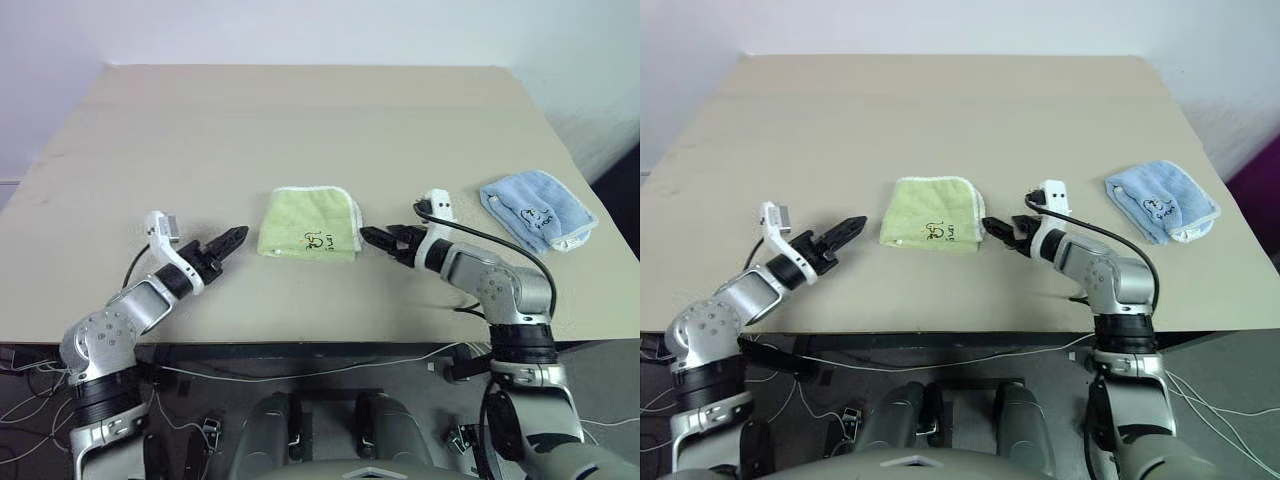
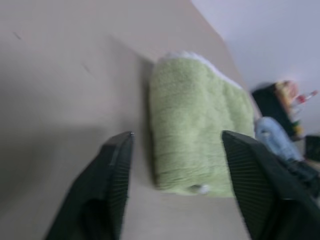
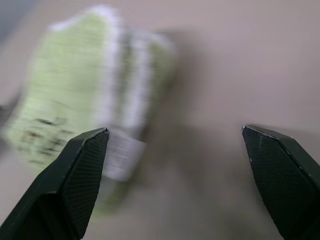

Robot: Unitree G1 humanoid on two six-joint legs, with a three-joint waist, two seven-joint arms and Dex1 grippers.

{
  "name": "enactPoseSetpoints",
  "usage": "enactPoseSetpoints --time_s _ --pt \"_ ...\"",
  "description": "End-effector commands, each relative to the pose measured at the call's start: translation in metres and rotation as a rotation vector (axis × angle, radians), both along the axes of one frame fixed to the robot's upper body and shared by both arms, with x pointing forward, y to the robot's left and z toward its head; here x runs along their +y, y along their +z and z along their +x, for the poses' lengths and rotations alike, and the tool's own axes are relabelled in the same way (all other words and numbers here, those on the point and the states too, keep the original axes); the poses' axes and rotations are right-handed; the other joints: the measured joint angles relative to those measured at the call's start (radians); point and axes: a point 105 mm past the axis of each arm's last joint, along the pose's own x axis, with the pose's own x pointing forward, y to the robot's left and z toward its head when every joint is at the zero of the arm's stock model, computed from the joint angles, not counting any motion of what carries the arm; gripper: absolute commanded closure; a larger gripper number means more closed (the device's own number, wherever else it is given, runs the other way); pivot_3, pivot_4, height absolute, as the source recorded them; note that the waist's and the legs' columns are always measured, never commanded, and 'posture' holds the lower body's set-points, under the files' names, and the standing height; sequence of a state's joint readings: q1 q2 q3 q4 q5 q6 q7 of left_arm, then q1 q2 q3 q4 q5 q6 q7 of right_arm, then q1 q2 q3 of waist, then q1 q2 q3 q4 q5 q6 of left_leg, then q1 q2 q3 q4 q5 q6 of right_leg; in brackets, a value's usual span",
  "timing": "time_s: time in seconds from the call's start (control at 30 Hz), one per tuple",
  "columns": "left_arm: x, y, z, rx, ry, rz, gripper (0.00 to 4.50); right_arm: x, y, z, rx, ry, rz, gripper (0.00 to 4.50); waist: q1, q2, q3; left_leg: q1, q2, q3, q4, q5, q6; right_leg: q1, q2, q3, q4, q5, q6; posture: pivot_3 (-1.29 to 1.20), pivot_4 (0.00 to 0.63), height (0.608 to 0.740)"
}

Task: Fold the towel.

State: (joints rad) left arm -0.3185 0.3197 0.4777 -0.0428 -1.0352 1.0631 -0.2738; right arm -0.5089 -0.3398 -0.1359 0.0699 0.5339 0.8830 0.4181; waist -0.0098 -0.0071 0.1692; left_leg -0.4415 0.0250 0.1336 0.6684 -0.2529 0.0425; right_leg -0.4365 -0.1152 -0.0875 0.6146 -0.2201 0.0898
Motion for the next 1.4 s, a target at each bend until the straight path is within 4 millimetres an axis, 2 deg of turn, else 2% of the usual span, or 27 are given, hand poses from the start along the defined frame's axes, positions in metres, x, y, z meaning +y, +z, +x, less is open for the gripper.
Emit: enactPoseSetpoints --time_s 0.03,0.07,0.27,0.4,0.5,0.9,1.03,1.3,1.37,1.4 --pt "-0.010 -0.001 0.005 0.063 -0.032 -0.080 0.17 -0.004 0.022 0.000 -0.115 -0.001 -0.031 0.00 -0.003 0.000 0.000 0.000 0.000 0.000 0.000 0.000 0.000 0.000 0.000 0.000 0.000 0.000 0.000 0.00 0.150 0.740" --pt "-0.013 -0.004 0.008 0.094 -0.040 -0.084 0.04 -0.004 0.024 -0.001 -0.128 -0.003 -0.032 0.00 -0.002 0.000 0.000 0.000 0.001 0.000 0.000 0.000 0.000 0.000 0.001 0.000 0.000 0.000 0.000 0.00 0.150 0.740" --pt "-0.036 -0.017 0.016 0.204 -0.099 -0.109 0.04 -0.001 0.031 -0.004 -0.163 -0.007 -0.032 0.00 0.016 0.000 0.000 0.005 0.000 -0.001 0.000 0.000 -0.001 0.005 0.000 0.000 0.000 -0.001 0.000 0.00 0.150 0.740" --pt "-0.064 -0.014 0.010 0.212 -0.208 -0.118 0.04 -0.004 0.033 -0.005 -0.173 -0.027 -0.029 0.00 0.025 0.000 0.000 0.007 -0.002 -0.001 0.000 0.000 0.000 0.008 -0.002 0.000 0.000 -0.001 0.000 0.00 0.150 0.740" --pt "-0.077 -0.017 0.003 0.231 -0.261 -0.115 0.04 -0.005 0.034 -0.005 -0.178 -0.035 -0.029 0.00 0.025 0.000 0.000 0.007 -0.003 -0.001 0.000 -0.001 0.001 0.008 -0.003 0.000 -0.001 -0.001 0.000 0.00 0.150 0.740" --pt "-0.100 -0.020 -0.003 0.273 -0.317 -0.145 0.04 -0.001 0.039 -0.004 -0.197 -0.034 -0.030 0.00 0.027 0.000 0.000 0.007 -0.004 -0.001 0.000 -0.001 0.002 0.008 -0.004 0.000 -0.001 -0.001 0.000 0.00 0.150 0.740" --pt "-0.100 -0.024 -0.003 0.292 -0.294 -0.161 0.91 -0.001 0.040 -0.003 -0.205 -0.037 -0.028 0.00 0.026 0.000 -0.001 0.007 -0.005 -0.002 0.000 -0.002 0.002 0.009 -0.004 0.000 -0.001 -0.001 0.000 0.00 0.150 0.740" --pt "-0.094 -0.021 0.000 0.285 -0.264 -0.185 3.71 0.000 0.042 -0.003 -0.216 -0.042 -0.024 0.00 0.023 0.000 -0.001 0.007 -0.005 -0.002 0.000 -0.002 0.002 0.008 -0.004 0.000 -0.001 -0.001 0.000 0.00 0.150 0.740" --pt "-0.091 -0.020 0.002 0.282 -0.247 -0.195 4.36 0.001 0.043 -0.003 -0.220 -0.042 -0.022 0.00 0.023 0.000 -0.001 0.007 -0.005 -0.002 0.000 -0.002 0.002 0.009 -0.004 0.000 -0.001 -0.001 0.000 0.00 0.150 0.740" --pt "-0.090 -0.019 0.003 0.282 -0.237 -0.202 4.46 0.001 0.044 -0.003 -0.221 -0.042 -0.021 0.00 0.023 0.000 -0.001 0.008 -0.005 -0.002 0.000 -0.002 0.002 0.009 -0.004 0.000 -0.001 -0.001 0.000 0.00 0.150 0.740"
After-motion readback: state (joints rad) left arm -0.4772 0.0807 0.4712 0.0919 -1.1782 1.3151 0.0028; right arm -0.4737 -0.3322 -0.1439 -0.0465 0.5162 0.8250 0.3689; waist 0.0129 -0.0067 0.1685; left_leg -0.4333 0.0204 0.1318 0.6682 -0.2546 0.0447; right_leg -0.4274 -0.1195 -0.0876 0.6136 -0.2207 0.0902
